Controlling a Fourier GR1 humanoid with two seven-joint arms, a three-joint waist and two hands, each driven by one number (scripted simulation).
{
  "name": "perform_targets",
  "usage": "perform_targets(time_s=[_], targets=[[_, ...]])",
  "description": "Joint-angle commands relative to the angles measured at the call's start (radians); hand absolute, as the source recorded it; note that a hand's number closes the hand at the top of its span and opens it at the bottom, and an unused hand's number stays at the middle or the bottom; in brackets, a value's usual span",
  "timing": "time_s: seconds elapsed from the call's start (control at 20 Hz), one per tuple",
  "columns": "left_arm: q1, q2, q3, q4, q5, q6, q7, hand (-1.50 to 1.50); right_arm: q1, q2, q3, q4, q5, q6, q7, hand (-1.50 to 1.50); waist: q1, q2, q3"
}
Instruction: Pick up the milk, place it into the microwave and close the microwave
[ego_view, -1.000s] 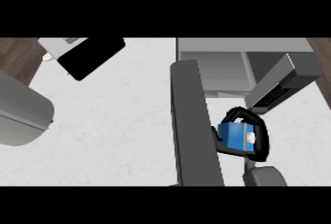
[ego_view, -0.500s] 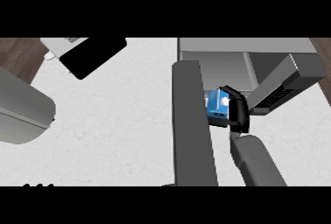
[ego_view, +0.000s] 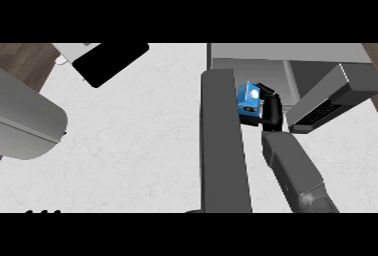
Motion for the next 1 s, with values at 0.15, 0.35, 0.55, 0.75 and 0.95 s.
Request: perform_targets(time_s=[0.15,0.35,0.55,0.75,0.95], targets=[[-0.032,0.017,0.002,-0.028,0.0,-0.006,0.036,-1.5,-0.159,-0.036,-0.027,0.228,0.06,-0.144,-0.017,1.5,0.039,0.017,0.002],[-0.03,0.01,-0.015,0.002,-0.025,-0.011,0.012,-1.5,-0.142,-0.072,-0.04,0.29,0.062,-0.108,-0.088,1.5,0.048,0.023,0.003],[-0.035,0.021,-0.003,0.01,-0.002,-0.031,0.014,-1.5,-0.156,-0.119,-0.035,0.319,0.086,-0.149,-0.117,1.5,0.067,0.032,0.004],[-0.03,0.014,-0.032,-0.003,-0.018,-0.033,0.016,-1.5,-0.227,-0.139,-0.011,0.34,0.127,-0.232,-0.105,1.5,0.082,0.033,0.004],[-0.05,0.032,0.004,0.009,0.005,-0.045,0.02,-1.5,-0.232,-0.145,-0.029,0.342,0.12,-0.254,-0.145,1.5,0.09,0.042,0.005]])
